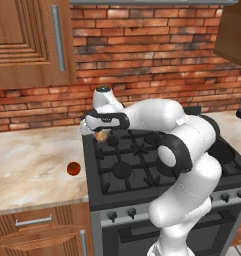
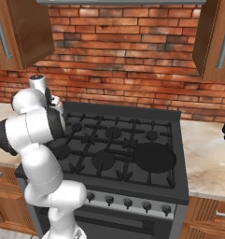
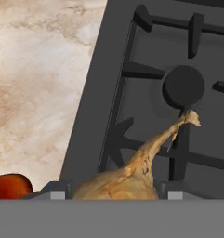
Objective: Place the pan on the front right burner on the stove. Then place the tomato and the onion in the pan and turn on the front right burner.
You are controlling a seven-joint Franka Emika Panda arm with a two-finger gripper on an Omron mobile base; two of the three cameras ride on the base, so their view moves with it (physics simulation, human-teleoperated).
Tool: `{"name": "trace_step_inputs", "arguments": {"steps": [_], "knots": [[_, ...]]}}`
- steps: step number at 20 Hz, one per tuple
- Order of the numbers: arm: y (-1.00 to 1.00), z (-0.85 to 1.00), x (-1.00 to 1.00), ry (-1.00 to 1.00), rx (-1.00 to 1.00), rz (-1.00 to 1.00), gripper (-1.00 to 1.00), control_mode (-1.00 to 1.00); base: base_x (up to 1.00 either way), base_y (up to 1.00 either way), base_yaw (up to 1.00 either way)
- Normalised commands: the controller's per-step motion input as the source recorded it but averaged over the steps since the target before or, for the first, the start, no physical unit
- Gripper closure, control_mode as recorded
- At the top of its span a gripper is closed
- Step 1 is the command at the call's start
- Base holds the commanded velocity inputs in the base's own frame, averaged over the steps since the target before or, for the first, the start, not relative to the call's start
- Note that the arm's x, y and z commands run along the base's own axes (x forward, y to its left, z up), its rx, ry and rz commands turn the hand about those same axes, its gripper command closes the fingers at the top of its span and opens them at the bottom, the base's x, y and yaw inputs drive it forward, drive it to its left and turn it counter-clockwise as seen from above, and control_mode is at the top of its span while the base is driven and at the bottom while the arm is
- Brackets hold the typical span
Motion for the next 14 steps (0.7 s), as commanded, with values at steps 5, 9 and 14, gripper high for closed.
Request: {"name": "trace_step_inputs", "arguments": {"steps": [5,9,14], "knots": [[-0.71,0.09,0.00,0.00,0.00,-0.04,1.00,-1.00,0.00,0.00,0.00],[-0.73,0.05,0.00,0.00,0.00,-0.05,1.00,-1.00,0.00,0.00,0.00],[-0.76,0.01,0.00,0.00,0.00,-0.05,1.00,-1.00,0.00,0.00,0.00]]}}
